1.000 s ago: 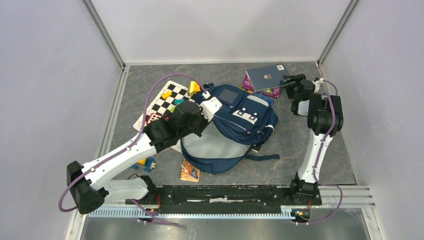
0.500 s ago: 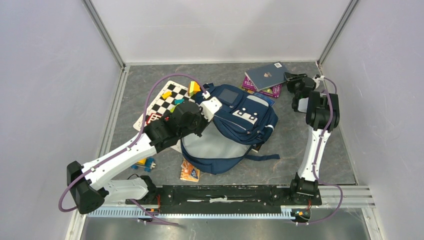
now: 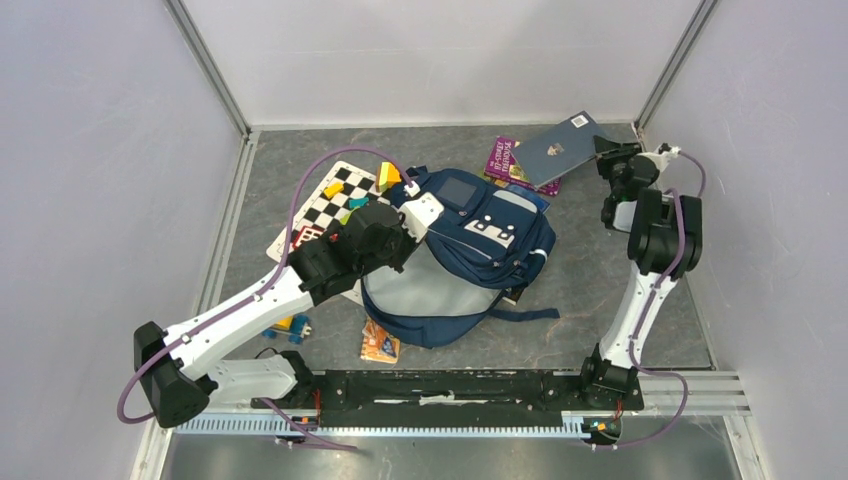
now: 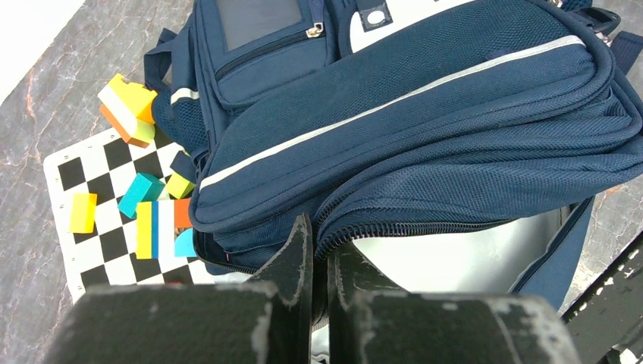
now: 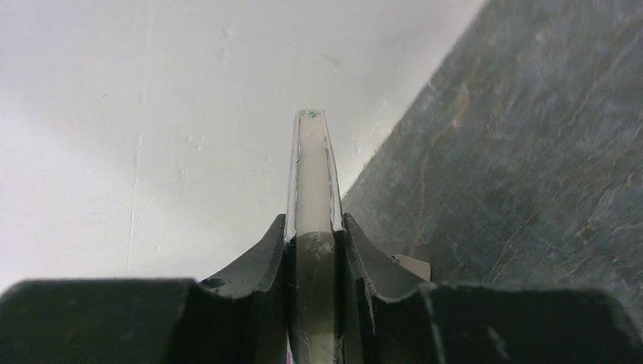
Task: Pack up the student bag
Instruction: Pick up the book from the center of the board.
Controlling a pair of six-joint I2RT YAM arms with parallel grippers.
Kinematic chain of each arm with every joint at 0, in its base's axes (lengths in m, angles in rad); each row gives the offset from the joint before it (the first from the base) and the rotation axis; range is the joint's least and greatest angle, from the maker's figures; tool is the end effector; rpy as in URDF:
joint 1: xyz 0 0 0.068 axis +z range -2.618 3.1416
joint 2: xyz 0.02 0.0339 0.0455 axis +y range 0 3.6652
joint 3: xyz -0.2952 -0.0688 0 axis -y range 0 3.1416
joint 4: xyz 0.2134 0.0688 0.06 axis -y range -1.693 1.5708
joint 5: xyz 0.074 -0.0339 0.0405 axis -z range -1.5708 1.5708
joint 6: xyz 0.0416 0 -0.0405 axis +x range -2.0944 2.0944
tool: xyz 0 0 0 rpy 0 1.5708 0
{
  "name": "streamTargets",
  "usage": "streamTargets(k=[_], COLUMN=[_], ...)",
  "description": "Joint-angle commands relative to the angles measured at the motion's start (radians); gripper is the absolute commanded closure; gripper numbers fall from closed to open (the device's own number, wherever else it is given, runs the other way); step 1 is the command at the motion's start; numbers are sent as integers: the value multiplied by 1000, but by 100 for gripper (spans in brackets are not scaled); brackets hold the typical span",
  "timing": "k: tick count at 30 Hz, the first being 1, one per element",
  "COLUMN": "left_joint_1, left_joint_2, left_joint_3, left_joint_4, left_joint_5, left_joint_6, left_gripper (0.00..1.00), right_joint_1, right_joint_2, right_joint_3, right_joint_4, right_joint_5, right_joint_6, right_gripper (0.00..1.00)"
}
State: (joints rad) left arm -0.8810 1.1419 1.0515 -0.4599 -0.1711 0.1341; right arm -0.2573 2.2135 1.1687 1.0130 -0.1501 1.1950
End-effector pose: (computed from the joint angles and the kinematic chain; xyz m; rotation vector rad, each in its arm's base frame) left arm 0.1411 -0.1599 0.3623 0.9419 1.9030 -0.2637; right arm 0.4571 -0.1138 0.1917 1.0143 1.3248 0.8400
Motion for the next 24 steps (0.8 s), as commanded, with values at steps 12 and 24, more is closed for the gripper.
streamTargets(k=[12,24], left_joint_1=[24,178], left_joint_2=[21,206], left_joint_3=[140,337], left_joint_4=[42,-22], left_joint_5=[-26,186], left_joint_6=[-97,-226], left_gripper=[98,98], right_joint_1=[-42,179], right_joint_2=[-867,-1360], right_joint_3=[-211,-255], right_joint_4=[-308,-773], right_joint_5=[-81,-163], right_joint_6=[-668,-1027], right_gripper=[100,100])
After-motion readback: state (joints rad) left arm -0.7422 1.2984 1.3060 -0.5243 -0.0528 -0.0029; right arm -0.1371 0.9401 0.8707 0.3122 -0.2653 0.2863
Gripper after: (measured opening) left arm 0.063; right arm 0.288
